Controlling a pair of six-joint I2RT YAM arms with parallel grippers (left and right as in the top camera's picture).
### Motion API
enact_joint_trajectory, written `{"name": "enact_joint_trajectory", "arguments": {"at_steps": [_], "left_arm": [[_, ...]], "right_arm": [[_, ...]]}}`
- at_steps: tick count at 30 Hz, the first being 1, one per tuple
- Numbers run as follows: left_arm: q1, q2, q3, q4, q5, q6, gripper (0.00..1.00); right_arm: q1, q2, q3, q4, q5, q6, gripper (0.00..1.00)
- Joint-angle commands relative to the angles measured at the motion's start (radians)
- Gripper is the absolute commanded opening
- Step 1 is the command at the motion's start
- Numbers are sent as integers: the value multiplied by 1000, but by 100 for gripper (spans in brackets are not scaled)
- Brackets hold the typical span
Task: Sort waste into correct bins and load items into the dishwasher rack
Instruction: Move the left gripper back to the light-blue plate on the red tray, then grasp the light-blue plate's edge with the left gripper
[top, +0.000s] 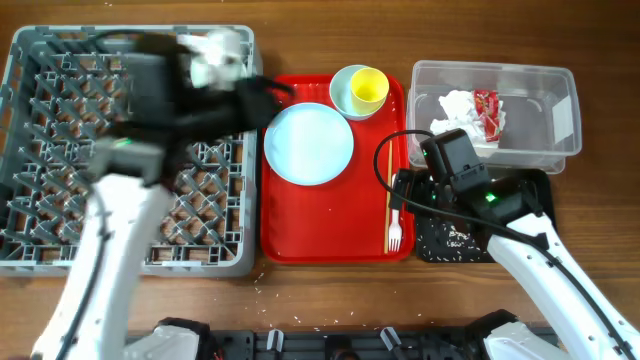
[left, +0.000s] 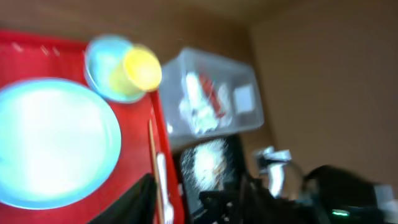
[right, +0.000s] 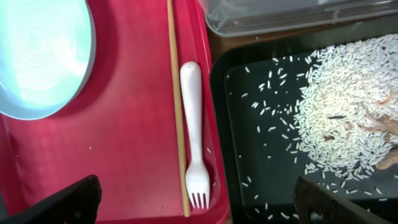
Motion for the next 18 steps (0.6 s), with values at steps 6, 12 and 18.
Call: {"name": "enact_joint_trajectory", "arguments": {"at_steps": [6,12,18], "left_arm": [[-383,243,2,-2,-517,15,45],[-448,401,2,9,-505,14,39],[-467,529,2,93,-510,15,35]], "right_arm": [[-4,2,11,2,12,4,100],[-4,2,11,2,12,4,100],[-4,2,11,2,12,4,100]]}}
